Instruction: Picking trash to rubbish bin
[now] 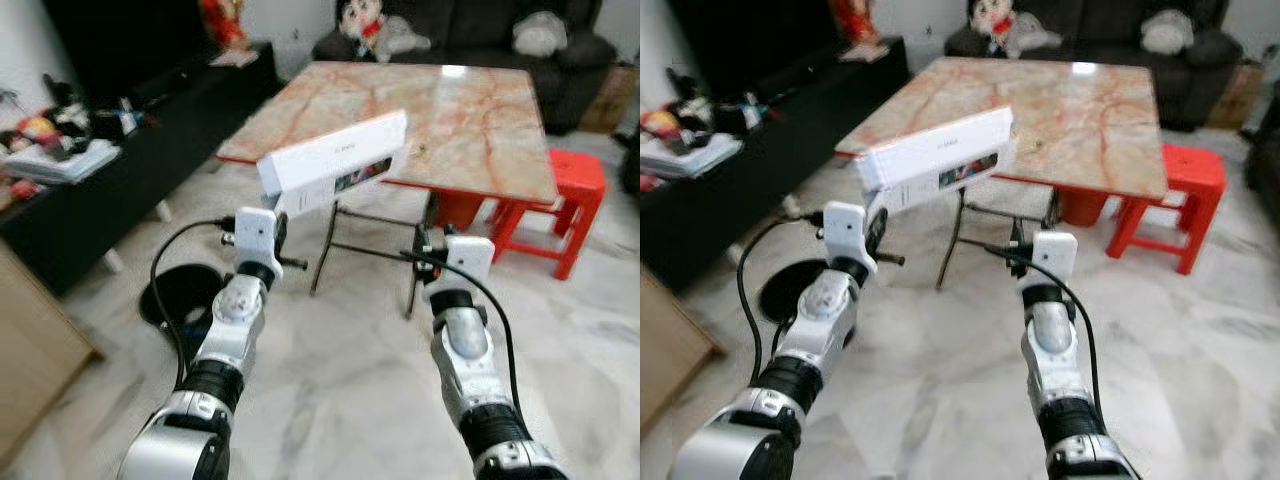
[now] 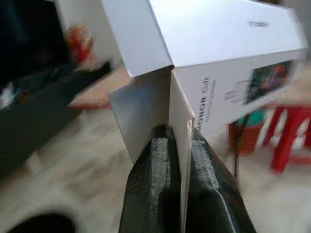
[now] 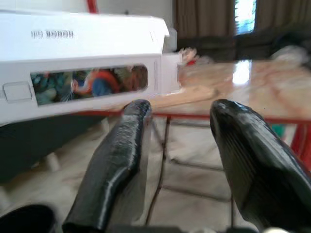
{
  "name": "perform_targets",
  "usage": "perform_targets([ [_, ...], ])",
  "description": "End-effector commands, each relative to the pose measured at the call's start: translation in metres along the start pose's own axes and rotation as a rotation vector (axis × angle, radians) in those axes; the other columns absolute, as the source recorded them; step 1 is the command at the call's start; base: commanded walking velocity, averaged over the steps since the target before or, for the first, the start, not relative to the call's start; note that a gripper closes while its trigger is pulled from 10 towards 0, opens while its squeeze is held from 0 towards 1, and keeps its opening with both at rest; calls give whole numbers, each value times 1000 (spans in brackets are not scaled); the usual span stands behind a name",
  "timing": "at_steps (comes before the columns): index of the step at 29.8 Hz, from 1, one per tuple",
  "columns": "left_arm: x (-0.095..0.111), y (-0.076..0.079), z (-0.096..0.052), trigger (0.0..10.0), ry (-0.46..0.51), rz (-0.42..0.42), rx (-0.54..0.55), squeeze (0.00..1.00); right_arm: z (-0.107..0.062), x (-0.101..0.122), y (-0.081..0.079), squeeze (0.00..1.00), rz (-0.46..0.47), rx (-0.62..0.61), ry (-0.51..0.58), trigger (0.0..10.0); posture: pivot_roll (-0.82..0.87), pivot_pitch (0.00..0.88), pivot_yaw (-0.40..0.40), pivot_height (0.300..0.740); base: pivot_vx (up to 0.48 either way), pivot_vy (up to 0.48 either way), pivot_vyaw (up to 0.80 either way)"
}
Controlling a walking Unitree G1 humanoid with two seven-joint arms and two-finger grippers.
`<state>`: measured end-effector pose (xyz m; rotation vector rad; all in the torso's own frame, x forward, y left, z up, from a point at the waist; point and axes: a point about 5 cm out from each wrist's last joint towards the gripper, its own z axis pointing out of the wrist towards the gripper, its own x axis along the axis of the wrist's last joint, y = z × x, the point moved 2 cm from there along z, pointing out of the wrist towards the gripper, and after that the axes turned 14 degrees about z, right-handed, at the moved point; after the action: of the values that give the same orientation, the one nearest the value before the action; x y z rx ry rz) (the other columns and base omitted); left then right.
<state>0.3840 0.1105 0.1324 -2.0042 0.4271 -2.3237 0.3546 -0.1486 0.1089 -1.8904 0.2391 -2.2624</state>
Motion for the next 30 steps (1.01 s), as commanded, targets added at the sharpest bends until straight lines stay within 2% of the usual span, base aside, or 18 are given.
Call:
perform_targets([
  [1,-11,-11,0,10000,-66,-6,5,0,1,-2,3,0,4,-7,-16,10000,153,0,50,740,0,0,0],
  [4,-24,-18,-5,10000,-121,38,0,0,-3,-14,8,0,2,-20,-77,10000,150,0,49,740,0,0,0],
  [7,-56,-23,-21,10000,-263,84,-36,0,-17,-41,21,0,-9,-45,-221,10000,149,0,44,740,0,0,0],
  [10,-73,-22,-33,10000,-333,115,-68,0,-29,-56,29,0,-28,-50,-300,10000,143,0,41,740,0,0,0],
  [11,-83,-21,-41,10000,-369,180,-96,0,-39,-69,35,0,-28,-64,-374,10000,143,0,40,740,0,0,0],
  [12,-88,-21,-45,10000,-389,192,-103,0,-44,-74,37,0,-21,-67,-404,10000,143,0,40,740,244,0,0],
  [14,-100,-21,-55,10000,-451,178,-99,0,-55,-85,42,0,-20,-77,-469,10000,141,1,36,740,253,0,0],
  [15,-111,-21,-65,10000,-509,188,-112,0,-65,-95,44,0,-15,-85,-526,10000,141,1,36,740,255,0,0],
  [16,-111,-21,-65,10000,-509,188,-112,0,-65,-95,44,0,-15,-85,-526,10000,141,1,36,740,255,0,0],
  [17,-121,-22,-75,10000,-560,203,-125,0,-75,-104,48,0,18,-108,-581,10000,142,5,32,740,255,0,0],
  [19,-131,-23,-85,10000,-607,233,-139,0,-86,-113,52,0,12,-128,-639,10000,147,10,31,740,255,0,0],
  [20,-139,-25,-95,10000,-654,232,-135,0,-97,-120,55,0,23,-151,-688,10000,146,12,30,740,251,0,0],
  [25,-154,-27,-115,10000,-737,231,-129,0,-121,-133,67,0,15,-204,-800,10000,146,18,24,740,254,0,0],
  [30,-164,-27,-129,10000,-795,185,-92,0,-148,-147,71,0,39,-245,-900,10000,155,26,17,740,256,0,0],
])
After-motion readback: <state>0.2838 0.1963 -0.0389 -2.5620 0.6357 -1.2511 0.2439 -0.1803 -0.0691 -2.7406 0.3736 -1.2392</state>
